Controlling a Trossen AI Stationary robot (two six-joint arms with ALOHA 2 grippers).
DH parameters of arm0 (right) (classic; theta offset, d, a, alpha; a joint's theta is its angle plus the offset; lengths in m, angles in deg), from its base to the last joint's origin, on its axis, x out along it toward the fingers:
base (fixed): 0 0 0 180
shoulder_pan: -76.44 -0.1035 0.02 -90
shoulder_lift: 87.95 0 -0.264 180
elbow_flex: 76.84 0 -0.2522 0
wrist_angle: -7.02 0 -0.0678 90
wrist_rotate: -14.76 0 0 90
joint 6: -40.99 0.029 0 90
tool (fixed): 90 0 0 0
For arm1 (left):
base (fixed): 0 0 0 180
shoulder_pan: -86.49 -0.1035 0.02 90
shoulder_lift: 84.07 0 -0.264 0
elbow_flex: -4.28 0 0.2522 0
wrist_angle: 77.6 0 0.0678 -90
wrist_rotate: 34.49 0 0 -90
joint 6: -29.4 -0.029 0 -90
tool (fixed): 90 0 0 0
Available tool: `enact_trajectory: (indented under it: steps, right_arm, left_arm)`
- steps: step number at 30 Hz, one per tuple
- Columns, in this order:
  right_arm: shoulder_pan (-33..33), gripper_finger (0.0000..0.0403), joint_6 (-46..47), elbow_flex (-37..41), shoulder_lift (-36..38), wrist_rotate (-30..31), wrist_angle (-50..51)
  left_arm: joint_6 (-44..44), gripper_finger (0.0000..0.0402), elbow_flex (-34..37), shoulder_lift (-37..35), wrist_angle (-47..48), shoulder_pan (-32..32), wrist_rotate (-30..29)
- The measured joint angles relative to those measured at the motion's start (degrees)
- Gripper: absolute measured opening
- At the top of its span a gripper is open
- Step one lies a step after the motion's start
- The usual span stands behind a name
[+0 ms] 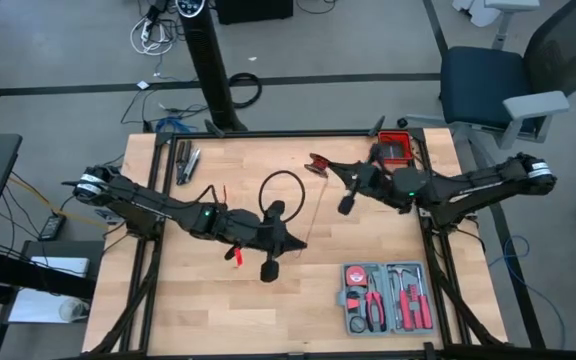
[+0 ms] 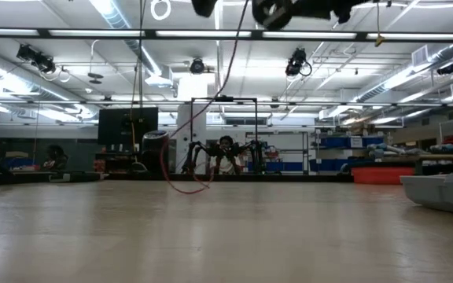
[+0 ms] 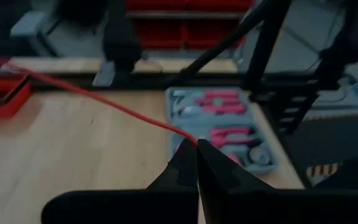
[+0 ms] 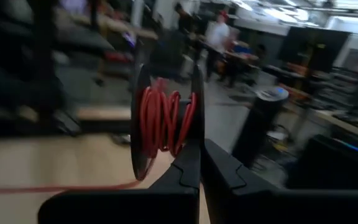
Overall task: Coil cords
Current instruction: Uncoil the wire
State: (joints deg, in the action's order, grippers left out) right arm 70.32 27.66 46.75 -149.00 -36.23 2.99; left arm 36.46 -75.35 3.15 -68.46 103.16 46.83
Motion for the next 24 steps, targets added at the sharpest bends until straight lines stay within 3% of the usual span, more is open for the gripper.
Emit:
enact_trajectory:
  steps: [4, 7, 11, 19, 24]
  right_arm:
    - [2.0, 0.0002, -0.9, 0.0, -3.8, 0.3, -0.1]
    - [2.8, 0.0001, -1.4, 0.0, -5.4, 0.0, 1.4]
    - [2.9, 0.0002, -0.3, 0.0, -4.8, -2.9, 7.0]
    - [2.8, 0.0002, 10.4, 0.0, 1.5, -12.5, 20.4]
    - [2.8, 0.0002, 17.6, 0.0, 5.8, -21.3, 25.2]
  left_arm:
    - [-3.2, 0.0001, 0.0, -0.1, -4.2, 1.3, 0.5]
    - [-6.0, 0.0002, 0.0, -1.1, -5.6, 2.2, -3.8]
    - [-10.1, 0.0002, 0.0, -2.9, -6.4, 3.4, -15.6]
    - [-16.7, 0.0002, 0.0, -3.8, -6.3, 4.2, -45.6]
    - [-19.1, 0.0002, 0.0, -3.8, -3.4, 3.5, -53.2]
